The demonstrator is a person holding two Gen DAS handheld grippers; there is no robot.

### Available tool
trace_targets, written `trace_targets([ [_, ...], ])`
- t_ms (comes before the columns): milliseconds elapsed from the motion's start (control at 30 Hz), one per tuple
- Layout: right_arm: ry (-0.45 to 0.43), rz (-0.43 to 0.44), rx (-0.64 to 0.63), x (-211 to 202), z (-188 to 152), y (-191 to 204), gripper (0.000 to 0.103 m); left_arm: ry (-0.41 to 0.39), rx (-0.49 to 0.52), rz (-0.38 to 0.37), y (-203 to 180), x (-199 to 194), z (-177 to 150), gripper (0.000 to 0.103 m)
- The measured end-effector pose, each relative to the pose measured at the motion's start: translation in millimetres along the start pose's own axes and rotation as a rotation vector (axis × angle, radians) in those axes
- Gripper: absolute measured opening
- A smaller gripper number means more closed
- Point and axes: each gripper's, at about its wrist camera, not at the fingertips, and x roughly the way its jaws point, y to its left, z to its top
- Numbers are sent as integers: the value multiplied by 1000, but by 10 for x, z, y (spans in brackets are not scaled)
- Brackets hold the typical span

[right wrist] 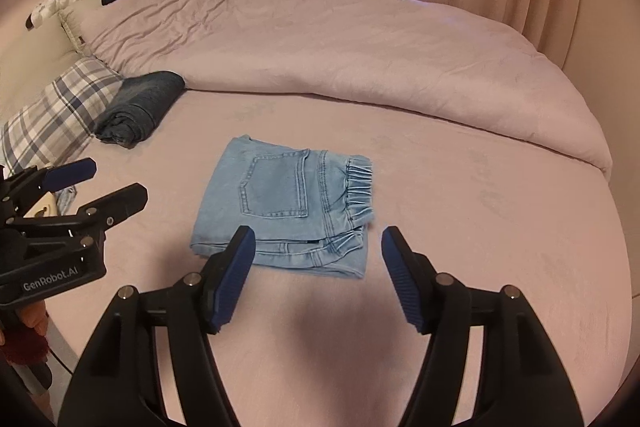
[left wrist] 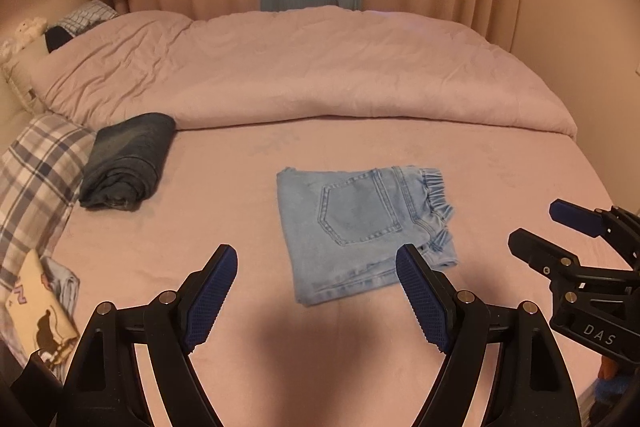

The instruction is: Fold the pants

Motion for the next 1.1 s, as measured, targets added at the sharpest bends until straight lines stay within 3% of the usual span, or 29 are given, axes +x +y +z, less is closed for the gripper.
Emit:
trace_targets([
  [467, -29, 5, -7, -379, -65, 76, 66, -1, 19, 10, -77, -231, -105, 82],
  [1100, -33, 13, 5, -466, -107, 45, 66, -4, 32, 7, -147, -314, -161, 82],
])
